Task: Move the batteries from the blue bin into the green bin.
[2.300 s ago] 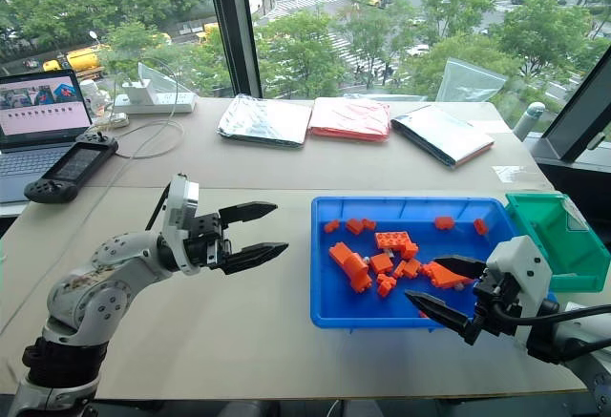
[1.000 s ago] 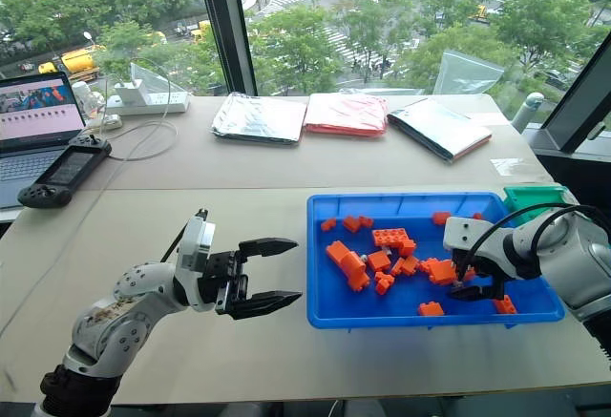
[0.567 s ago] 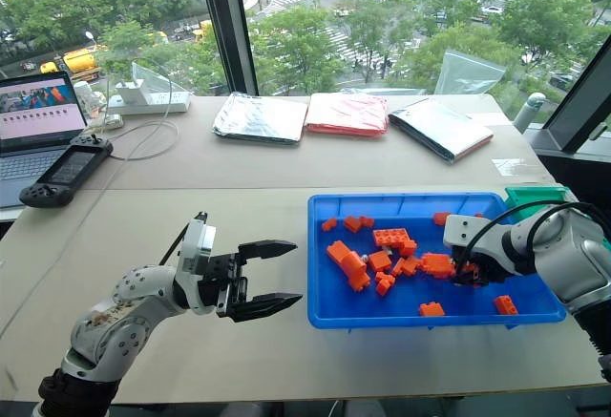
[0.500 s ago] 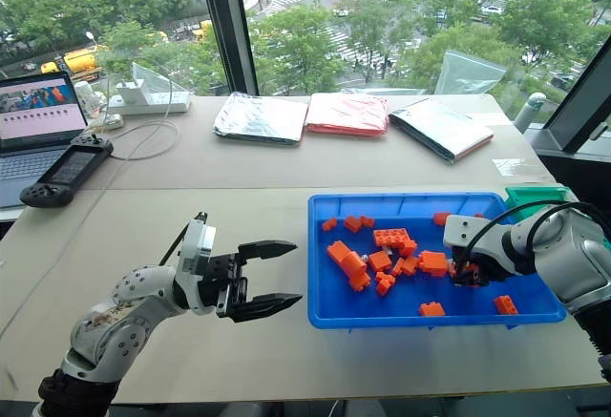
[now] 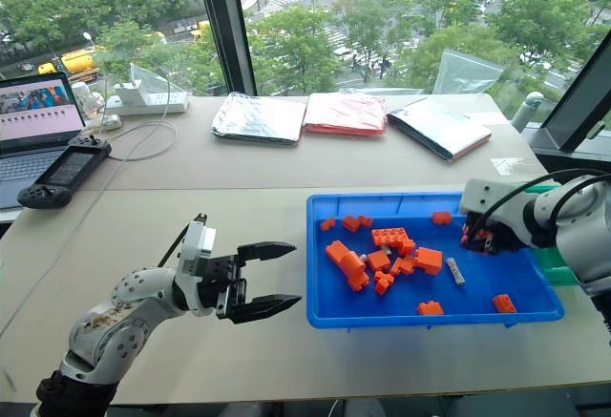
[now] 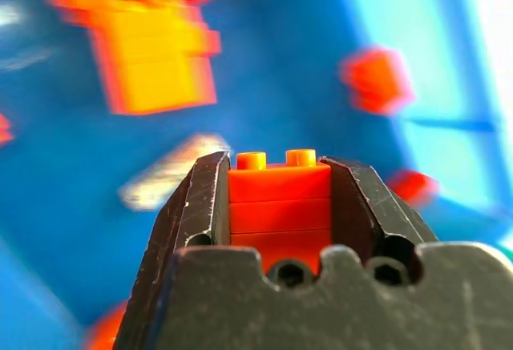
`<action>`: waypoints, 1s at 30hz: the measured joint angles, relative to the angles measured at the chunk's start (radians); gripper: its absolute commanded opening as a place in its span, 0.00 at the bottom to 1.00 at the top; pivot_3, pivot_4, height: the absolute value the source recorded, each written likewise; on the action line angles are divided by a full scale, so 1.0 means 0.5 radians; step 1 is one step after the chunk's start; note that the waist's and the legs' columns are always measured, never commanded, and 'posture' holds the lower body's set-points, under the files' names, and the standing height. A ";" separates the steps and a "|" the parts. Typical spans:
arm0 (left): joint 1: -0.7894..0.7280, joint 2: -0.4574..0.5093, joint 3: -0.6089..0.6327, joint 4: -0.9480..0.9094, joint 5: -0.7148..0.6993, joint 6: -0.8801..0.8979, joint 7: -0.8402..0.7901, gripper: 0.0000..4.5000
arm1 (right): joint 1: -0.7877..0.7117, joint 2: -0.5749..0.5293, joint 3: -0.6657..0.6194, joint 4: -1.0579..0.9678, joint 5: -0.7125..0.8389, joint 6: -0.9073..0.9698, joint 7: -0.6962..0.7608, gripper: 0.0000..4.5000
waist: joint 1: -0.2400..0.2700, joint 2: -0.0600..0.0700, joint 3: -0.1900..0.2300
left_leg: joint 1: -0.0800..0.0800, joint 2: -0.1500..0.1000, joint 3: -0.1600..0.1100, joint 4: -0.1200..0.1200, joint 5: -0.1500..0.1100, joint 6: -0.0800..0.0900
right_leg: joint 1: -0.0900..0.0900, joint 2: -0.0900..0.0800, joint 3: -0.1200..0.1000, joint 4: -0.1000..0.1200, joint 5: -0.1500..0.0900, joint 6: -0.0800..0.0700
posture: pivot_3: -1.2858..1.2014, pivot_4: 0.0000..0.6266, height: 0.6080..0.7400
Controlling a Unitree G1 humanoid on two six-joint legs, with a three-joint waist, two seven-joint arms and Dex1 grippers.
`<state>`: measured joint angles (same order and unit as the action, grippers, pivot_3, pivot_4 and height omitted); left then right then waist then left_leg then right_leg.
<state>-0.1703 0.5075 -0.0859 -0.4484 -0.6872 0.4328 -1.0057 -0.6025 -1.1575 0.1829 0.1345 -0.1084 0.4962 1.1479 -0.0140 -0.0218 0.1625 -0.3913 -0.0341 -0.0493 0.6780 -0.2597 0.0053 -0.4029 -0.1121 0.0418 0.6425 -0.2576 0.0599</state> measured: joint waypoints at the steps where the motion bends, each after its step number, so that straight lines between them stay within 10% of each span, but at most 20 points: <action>1: -0.003 -0.002 -0.004 -0.003 0.004 0.000 0.008 1.00 | -0.069 0.081 0.015 0.103 -0.053 0.012 -0.077 0.32 | -0.004 0.000 0.000 | 0.000 0.000 0.001 0.000 0.000 0.000 | 0.000 0.000 0.000 0.000 0.000 0.000 | 0.52 0.24 1.00; 10: -0.018 -0.007 -0.021 -0.025 0.011 0.000 0.035 1.00 | -0.263 0.365 0.042 0.539 -0.150 0.025 -0.421 0.99 | 0.009 0.001 0.001 | -0.006 -0.002 0.000 0.000 0.001 -0.001 | -0.005 -0.002 0.000 -0.001 0.000 0.000 | 0.52 0.24 1.00; 30: 0.036 0.017 -0.023 -0.097 0.007 0.016 0.110 1.00 | 0.779 0.193 -0.669 -0.938 0.426 1.094 -0.299 1.00 | 0.004 0.002 0.001 | -0.002 -0.001 -0.001 0.003 0.000 0.000 | 0.000 0.000 0.000 0.004 0.000 0.000 | 0.52 0.24 1.00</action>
<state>-0.1523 0.5159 -0.0976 -0.4969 -0.6836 0.4410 -0.9507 -0.2129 -1.0608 -0.1517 -0.3343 0.1045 1.0434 0.9983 -0.0118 -0.0207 0.1628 -0.3921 -0.0345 -0.0498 0.6792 -0.2597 0.0053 -0.4026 -0.1121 0.0419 0.6443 -0.2575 0.0600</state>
